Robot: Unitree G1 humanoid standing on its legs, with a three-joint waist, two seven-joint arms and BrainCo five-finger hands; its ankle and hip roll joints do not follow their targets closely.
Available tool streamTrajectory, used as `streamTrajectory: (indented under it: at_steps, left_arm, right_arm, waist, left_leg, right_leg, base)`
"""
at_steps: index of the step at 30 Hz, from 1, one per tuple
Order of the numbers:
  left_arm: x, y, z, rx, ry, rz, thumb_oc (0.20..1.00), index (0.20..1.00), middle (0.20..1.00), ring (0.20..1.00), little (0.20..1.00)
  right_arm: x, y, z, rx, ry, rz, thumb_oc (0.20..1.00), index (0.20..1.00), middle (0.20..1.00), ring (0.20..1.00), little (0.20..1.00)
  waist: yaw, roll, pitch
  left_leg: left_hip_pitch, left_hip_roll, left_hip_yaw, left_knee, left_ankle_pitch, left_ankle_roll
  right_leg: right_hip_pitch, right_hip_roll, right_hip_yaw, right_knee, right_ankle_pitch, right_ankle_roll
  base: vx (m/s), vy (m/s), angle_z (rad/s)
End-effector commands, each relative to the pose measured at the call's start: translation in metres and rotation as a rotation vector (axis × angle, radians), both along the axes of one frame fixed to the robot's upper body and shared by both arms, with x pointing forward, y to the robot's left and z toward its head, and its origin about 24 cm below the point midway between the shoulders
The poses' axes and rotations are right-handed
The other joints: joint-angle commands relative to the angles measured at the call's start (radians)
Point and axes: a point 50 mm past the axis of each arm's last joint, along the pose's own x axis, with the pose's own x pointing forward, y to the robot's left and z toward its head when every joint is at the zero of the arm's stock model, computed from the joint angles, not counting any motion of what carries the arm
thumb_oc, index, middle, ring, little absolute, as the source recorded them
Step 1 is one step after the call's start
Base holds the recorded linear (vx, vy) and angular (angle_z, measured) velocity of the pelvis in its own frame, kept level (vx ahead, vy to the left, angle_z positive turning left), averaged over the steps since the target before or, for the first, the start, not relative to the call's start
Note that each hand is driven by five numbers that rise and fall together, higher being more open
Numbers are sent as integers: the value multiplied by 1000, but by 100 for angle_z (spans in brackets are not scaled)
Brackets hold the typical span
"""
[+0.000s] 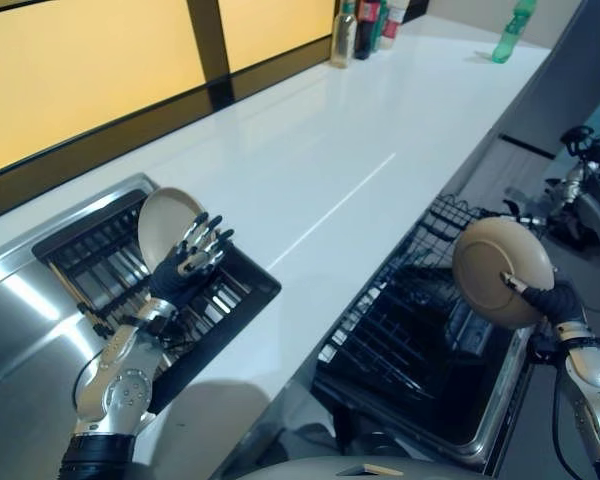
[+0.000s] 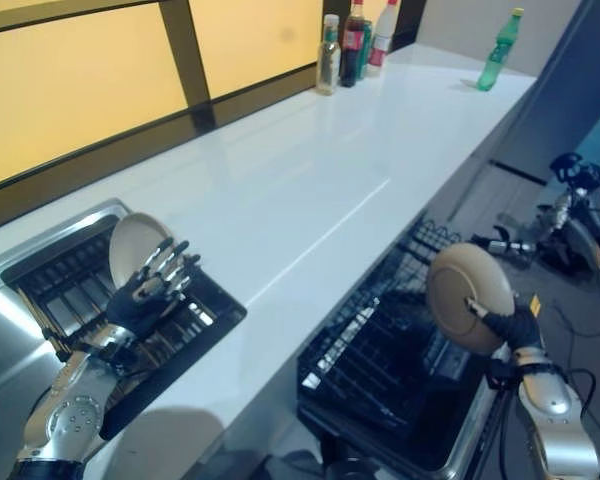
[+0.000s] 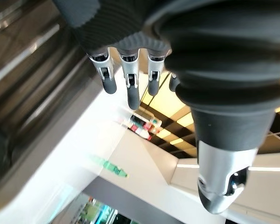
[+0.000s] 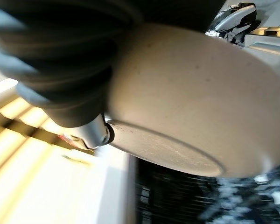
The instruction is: Pick up plates and place into dishwasher.
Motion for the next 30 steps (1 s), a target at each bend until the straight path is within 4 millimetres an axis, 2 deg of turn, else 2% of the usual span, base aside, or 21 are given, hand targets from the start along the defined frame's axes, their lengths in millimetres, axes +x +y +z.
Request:
streamTrajectory:
  at_steps: [1,8,12,18,30]
  left_arm:
    - [11,6,20,12,-80,9,1000,1000,1000,1000,1000]
    - [21,7,36,78,-125,-15,1000,1000,1000,1000,1000]
    - [24,9,42,100,-154,-16,1000,1000,1000,1000,1000]
    - [30,9,49,100,-190,-16,1000,1000,1000,1000,1000]
    - [38,-9,54,24,-275,-21,1000,1000,1000,1000,1000]
  right_arm:
    - [33,0,39,-81,-159,9,200,200,200,200,200]
    - [57,11,38,-98,-138,41,200,200,200,200,200]
    - [63,13,31,-84,-96,54,200,200,200,200,200]
    - [71,13,21,-50,-66,54,200,200,200,200,200]
    - [86,16,20,-109,18,137,200,200,200,200,200]
  waist:
    - [34,-17,61]
    - [79,-45,129]
    - [91,-44,166]
    - [105,-24,215]
    - [97,47,298]
  left_leg:
    - [-116,-10,-128,81,-63,91]
    - [-200,-1,-160,125,-58,91]
    - [-244,1,-169,142,-49,91]
    - [-292,-9,-188,150,-36,93]
    - [-371,-36,-187,152,-6,84]
  right_leg:
    - [-7,-60,-40,65,-55,81]
    - [-42,-57,-67,66,-43,81]
    - [-61,-57,-80,64,-35,77]
    - [-92,-65,-95,66,-26,73]
    - [-187,-95,-112,92,-15,59]
  base:
    - [-53,-82,1]
    - [-83,-112,3]
    - [-85,-57,8]
    - [-81,4,1]
    - [-78,81,-1]
